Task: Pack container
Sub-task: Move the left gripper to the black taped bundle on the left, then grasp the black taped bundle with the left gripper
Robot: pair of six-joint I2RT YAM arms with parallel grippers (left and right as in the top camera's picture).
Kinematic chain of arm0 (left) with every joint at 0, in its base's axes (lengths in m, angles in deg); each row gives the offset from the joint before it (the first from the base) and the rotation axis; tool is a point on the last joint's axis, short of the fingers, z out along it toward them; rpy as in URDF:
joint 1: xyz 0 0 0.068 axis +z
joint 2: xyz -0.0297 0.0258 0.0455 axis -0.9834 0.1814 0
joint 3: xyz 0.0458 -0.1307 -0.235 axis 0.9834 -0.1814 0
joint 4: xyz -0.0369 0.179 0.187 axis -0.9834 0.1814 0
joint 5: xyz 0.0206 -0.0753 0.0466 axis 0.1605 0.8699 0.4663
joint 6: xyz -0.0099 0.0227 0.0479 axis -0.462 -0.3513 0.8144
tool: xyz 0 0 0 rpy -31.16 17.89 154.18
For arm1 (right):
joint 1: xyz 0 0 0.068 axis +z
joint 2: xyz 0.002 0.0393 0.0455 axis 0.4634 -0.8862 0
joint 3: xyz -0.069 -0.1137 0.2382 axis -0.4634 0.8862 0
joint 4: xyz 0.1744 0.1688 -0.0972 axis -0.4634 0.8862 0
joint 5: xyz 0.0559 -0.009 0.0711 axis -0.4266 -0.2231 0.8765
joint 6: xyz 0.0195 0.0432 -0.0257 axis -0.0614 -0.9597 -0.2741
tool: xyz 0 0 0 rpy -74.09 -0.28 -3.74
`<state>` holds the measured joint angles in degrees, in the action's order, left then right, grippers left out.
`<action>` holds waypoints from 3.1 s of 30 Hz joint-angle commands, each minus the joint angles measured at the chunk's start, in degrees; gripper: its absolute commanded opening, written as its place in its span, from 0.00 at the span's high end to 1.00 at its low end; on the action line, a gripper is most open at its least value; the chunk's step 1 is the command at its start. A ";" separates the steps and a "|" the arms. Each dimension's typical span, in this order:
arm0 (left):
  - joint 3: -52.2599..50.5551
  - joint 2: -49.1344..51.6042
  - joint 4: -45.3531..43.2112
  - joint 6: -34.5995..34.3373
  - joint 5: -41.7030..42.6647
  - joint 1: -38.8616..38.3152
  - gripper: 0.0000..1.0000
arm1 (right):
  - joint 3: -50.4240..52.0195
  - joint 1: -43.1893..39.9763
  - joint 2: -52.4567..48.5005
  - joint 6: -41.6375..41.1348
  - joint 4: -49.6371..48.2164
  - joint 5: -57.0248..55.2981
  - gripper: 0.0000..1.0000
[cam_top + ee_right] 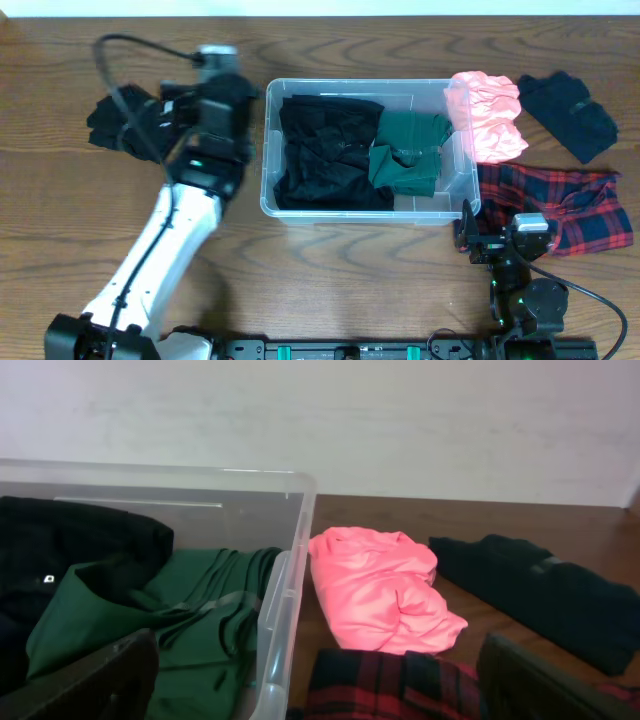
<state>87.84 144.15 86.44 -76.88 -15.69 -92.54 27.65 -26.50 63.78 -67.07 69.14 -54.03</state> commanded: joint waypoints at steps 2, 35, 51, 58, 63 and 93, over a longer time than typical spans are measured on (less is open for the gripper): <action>0.90 1.40 4.74 -16.96 15.28 10.14 0.19 | 0.09 0.37 0.31 -0.59 0.22 -0.42 0.01; 0.90 19.19 9.01 -29.00 45.77 36.09 0.22 | 0.09 0.37 0.31 -0.59 0.22 -0.39 0.01; 0.90 24.39 1.36 -37.64 49.44 36.09 0.23 | 0.09 0.37 0.31 -0.59 0.24 -0.39 0.01; 0.90 26.62 -0.33 -42.29 51.12 36.09 0.23 | 0.09 0.37 0.31 -0.59 0.22 -0.39 0.01; 0.90 27.65 -1.79 -43.87 51.12 36.09 0.23 | 0.09 0.37 0.31 -0.59 0.22 -0.39 0.01; 0.92 24.33 -2.80 -43.28 62.20 36.13 0.94 | 0.09 0.37 0.31 -0.59 0.22 -0.42 0.01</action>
<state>88.54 171.91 83.44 -121.40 40.38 -56.17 27.65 -26.50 63.78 -67.07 69.17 -54.03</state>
